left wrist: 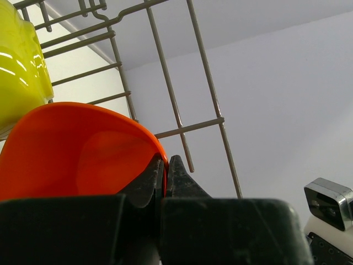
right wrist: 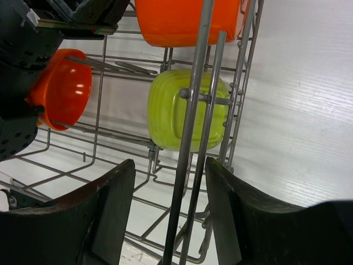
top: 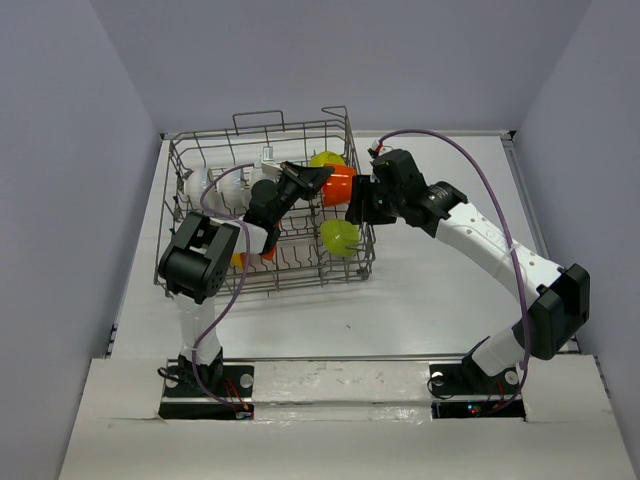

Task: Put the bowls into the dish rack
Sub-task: Place the upside down bowl on the dish rack.

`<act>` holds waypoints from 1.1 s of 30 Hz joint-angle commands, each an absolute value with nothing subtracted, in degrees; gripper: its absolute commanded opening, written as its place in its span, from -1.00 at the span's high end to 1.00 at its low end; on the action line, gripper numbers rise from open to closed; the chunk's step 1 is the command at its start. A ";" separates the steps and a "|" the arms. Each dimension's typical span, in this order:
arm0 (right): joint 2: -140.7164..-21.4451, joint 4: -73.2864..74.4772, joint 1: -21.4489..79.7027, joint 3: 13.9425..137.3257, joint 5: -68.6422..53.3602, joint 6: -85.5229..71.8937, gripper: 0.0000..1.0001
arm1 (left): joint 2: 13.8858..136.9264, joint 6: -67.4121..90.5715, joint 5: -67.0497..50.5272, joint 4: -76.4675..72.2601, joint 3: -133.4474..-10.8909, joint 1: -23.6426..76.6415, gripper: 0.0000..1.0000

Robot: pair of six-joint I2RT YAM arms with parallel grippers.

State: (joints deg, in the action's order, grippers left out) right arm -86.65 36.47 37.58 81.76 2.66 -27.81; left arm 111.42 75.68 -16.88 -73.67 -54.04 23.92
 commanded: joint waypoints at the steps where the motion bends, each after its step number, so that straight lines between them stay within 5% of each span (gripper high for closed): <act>1: -86.48 35.16 38.06 82.09 3.43 -26.81 -0.18 | 109.87 74.62 -16.08 -96.15 -54.41 24.35 0.93; 25: -86.31 34.80 38.06 81.21 2.99 -26.72 -0.19 | 106.53 72.25 -15.03 -93.60 -51.42 24.35 0.81; 33: -86.31 34.37 38.06 80.68 2.72 -26.63 -0.19 | 103.72 70.23 -14.33 -89.39 -50.98 24.35 0.63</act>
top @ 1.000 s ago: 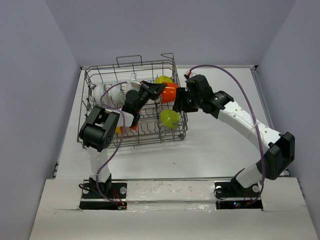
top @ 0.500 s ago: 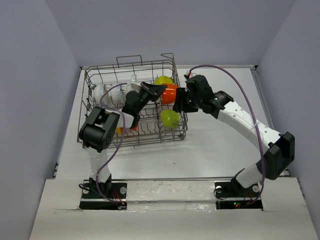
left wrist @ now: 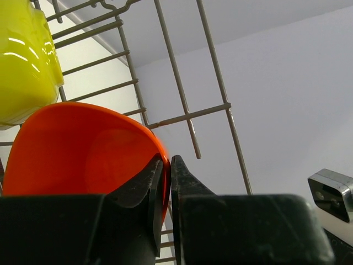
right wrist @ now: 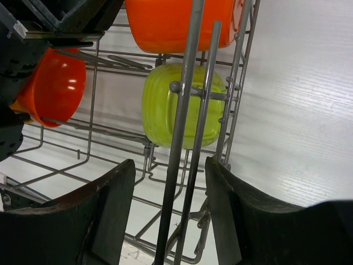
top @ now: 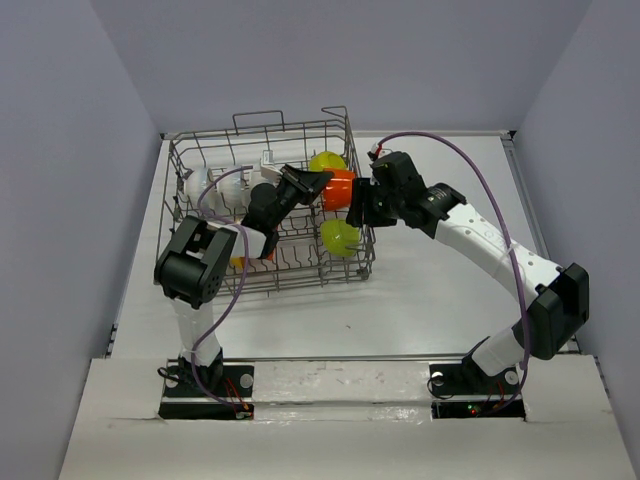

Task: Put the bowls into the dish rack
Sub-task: Place the upside down bowl on the dish rack.

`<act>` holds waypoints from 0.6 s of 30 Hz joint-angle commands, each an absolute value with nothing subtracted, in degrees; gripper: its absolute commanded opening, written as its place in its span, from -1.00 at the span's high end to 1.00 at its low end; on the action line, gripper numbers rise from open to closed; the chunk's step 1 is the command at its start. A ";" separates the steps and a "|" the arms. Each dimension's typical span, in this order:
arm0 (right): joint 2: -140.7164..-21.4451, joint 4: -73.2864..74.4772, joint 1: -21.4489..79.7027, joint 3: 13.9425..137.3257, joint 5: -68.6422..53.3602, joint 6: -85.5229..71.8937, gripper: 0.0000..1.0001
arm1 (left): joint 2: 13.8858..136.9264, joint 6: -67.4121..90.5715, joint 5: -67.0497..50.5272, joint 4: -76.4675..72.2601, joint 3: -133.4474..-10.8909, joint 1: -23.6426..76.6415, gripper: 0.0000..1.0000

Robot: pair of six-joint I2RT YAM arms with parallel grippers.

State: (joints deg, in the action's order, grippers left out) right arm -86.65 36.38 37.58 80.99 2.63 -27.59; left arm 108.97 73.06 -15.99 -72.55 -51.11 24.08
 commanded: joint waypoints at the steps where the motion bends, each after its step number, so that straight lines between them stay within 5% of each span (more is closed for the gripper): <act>1: -86.40 34.37 38.06 80.68 2.64 -26.63 -0.18 | 103.19 69.35 -14.24 -88.43 -51.06 24.35 0.62; 13: -86.40 34.19 38.06 80.77 2.55 -26.37 -0.19 | 99.93 65.48 -13.53 -79.01 -52.47 24.35 0.39; 18: -86.31 34.10 38.06 80.77 2.46 -26.46 -0.19 | 100.81 65.30 -15.46 -78.57 -54.22 24.43 0.72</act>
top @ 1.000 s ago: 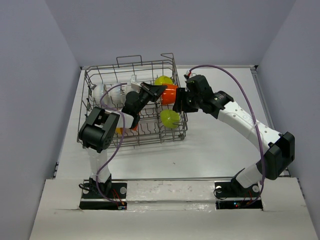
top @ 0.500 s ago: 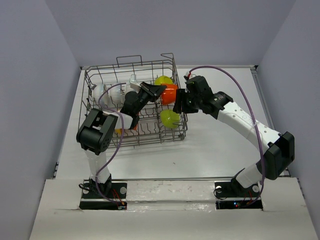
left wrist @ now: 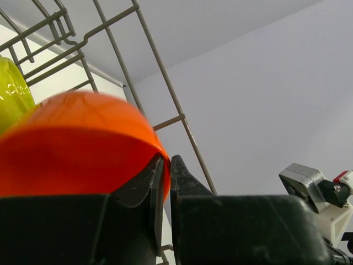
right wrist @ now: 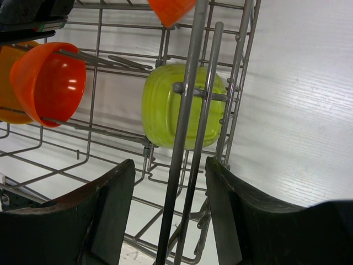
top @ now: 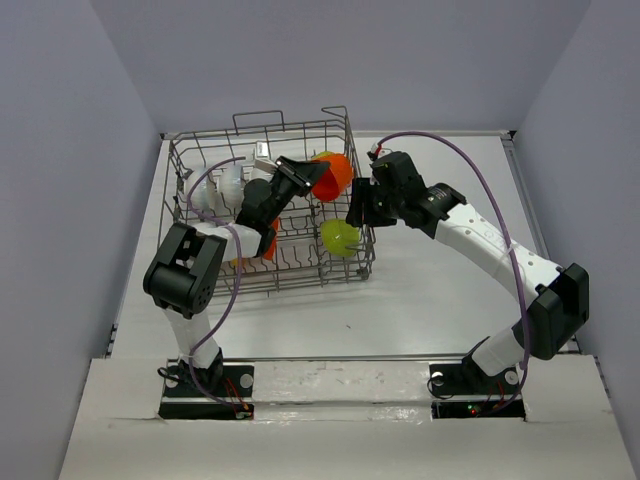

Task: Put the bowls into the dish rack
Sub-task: Place the upside down bowl on the dish rack.

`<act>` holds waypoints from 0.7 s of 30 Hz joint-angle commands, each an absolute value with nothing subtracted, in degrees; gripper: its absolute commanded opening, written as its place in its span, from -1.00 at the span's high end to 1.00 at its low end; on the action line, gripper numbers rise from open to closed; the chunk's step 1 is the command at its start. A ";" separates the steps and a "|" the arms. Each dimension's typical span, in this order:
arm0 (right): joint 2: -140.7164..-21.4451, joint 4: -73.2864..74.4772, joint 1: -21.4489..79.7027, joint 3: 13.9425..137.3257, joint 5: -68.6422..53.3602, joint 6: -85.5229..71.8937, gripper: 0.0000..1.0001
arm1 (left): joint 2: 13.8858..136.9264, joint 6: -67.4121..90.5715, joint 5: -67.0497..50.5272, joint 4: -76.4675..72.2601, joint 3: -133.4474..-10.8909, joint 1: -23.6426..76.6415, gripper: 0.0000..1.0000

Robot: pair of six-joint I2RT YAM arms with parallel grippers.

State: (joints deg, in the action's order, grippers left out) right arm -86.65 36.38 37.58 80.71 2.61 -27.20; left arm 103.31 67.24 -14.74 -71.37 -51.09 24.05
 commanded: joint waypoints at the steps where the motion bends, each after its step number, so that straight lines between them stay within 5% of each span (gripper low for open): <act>1: -86.22 34.10 38.06 80.77 2.55 -26.46 -0.19 | 101.07 65.48 -15.90 -78.57 -54.66 24.43 0.75; 5: -86.13 34.10 38.06 80.68 2.72 -26.54 -0.19 | 102.13 65.92 -17.49 -78.75 -55.72 24.52 1.00; 21: -86.40 33.58 38.06 80.07 2.81 -26.46 -0.19 | 105.11 67.85 -24.87 -79.98 -56.70 25.05 1.00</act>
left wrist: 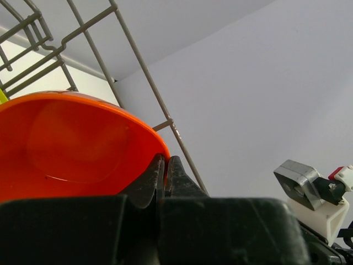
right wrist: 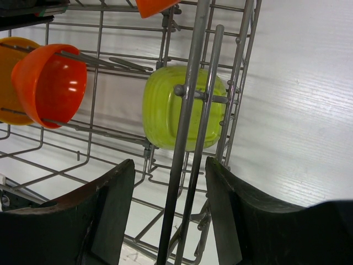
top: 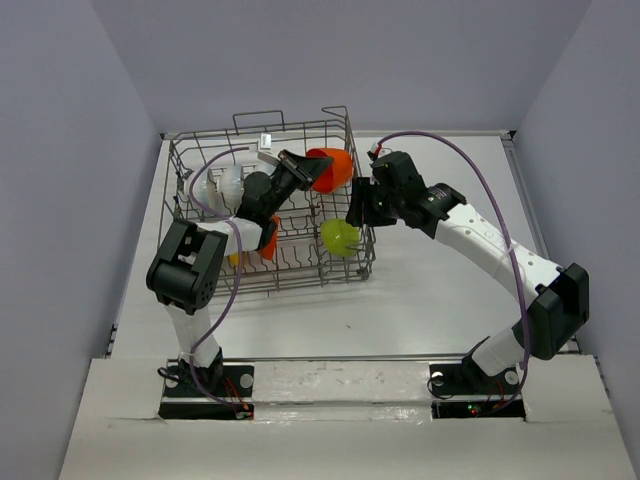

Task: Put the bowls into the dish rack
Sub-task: Place the upside down bowl on the dish rack.

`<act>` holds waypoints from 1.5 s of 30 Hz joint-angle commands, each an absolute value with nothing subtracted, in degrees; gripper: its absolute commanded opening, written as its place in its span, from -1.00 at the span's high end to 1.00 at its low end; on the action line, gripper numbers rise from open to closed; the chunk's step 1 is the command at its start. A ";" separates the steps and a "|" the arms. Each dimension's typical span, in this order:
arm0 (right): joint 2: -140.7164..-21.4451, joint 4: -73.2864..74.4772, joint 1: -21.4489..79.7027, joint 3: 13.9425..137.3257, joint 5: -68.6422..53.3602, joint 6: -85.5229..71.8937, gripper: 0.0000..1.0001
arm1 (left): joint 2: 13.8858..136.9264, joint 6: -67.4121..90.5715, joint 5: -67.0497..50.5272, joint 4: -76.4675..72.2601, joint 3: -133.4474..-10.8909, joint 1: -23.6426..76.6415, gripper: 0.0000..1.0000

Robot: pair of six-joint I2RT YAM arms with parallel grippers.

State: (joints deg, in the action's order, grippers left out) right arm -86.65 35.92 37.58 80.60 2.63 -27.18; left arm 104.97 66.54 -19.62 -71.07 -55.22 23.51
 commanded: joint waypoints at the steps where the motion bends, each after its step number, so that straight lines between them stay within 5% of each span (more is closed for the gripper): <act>1: -86.48 33.57 38.06 80.16 2.73 -26.46 -0.19 | 105.29 68.11 -25.13 -80.59 -56.43 25.05 1.00; 45: -86.04 34.19 38.06 82.18 3.60 -25.40 -0.22 | 107.66 84.62 -39.02 -109.23 -50.54 22.06 1.00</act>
State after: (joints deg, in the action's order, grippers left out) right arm -86.65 35.57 37.58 80.51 3.03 -26.55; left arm 107.13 79.77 -34.57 -72.29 -50.13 21.69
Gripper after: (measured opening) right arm 0.611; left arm 0.014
